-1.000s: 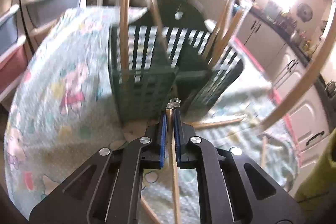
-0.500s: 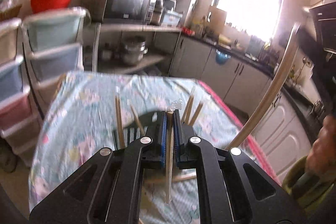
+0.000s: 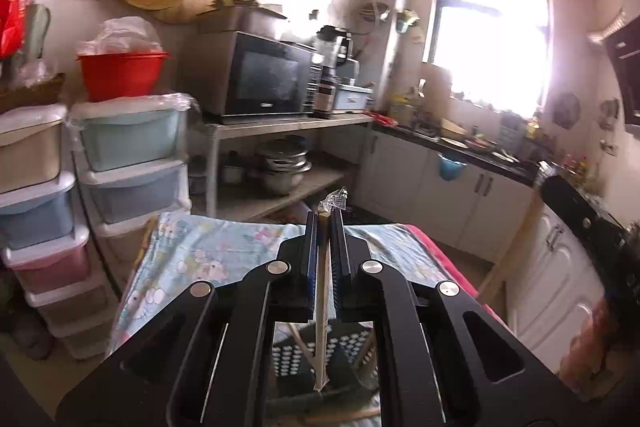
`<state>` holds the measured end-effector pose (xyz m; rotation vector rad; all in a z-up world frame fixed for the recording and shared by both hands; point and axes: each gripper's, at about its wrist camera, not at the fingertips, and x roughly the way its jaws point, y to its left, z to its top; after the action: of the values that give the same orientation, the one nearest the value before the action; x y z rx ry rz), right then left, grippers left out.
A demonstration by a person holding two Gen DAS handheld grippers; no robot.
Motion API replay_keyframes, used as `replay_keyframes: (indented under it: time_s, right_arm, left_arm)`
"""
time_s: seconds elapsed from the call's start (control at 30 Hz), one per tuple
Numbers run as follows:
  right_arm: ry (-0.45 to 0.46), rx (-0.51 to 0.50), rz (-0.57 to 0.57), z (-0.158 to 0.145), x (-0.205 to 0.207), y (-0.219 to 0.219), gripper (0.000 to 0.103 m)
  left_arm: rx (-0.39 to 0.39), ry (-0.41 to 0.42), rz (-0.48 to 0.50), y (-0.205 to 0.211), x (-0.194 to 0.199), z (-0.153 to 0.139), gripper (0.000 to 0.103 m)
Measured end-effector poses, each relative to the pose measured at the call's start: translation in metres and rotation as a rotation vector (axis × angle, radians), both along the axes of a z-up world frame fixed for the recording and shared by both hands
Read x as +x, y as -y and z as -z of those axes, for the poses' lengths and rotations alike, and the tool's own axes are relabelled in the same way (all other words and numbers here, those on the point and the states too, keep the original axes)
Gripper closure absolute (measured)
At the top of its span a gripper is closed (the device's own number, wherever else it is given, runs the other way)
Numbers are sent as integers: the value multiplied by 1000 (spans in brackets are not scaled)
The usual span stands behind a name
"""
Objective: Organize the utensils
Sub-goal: 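Lower the chopsticks into the basket and open both tools, then move both open tools down toward the loose chopsticks beside the basket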
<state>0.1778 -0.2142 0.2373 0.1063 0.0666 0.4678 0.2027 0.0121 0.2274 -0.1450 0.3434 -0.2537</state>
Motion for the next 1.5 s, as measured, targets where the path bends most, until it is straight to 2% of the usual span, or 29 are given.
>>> replay_keyframes:
  time_s: [0.23,0.57,0.6,0.63,0.67,0.7,0.83,1.0,1.5]
  right_arm:
    - [-47,-16,38,28,25,1,97]
    - [-129,-34,65,66,53,-10,95]
    - [-142,-33,63,68,54,-10,93]
    - [-152,-32,62,71,55,-10,86]
    - [-160,-29,62,73,56,-10,79]
    - [-163,-27,60,74,55,-9,78]
    - [-183,-32,59,81,52,-9,78]
    - [-201,-31,68,87,47,-4,76]
    - [-285,-22,87,116,27,16,69]
  left_arm:
    - [3,-8,-65,-8,14,26,99]
    - [-2,-82,-66,-13,25,64,99]
    - [-3,-83,-69,-14,24,66,96]
    - [-4,-88,-67,-15,24,69,92]
    - [-6,-91,-67,-15,24,71,82]
    - [-8,-95,-65,-16,23,72,76]
    - [-11,-115,-61,-18,23,80,73]
    - [-19,-135,-60,-21,19,90,56]
    - [-36,-194,-23,-16,1,120,20]
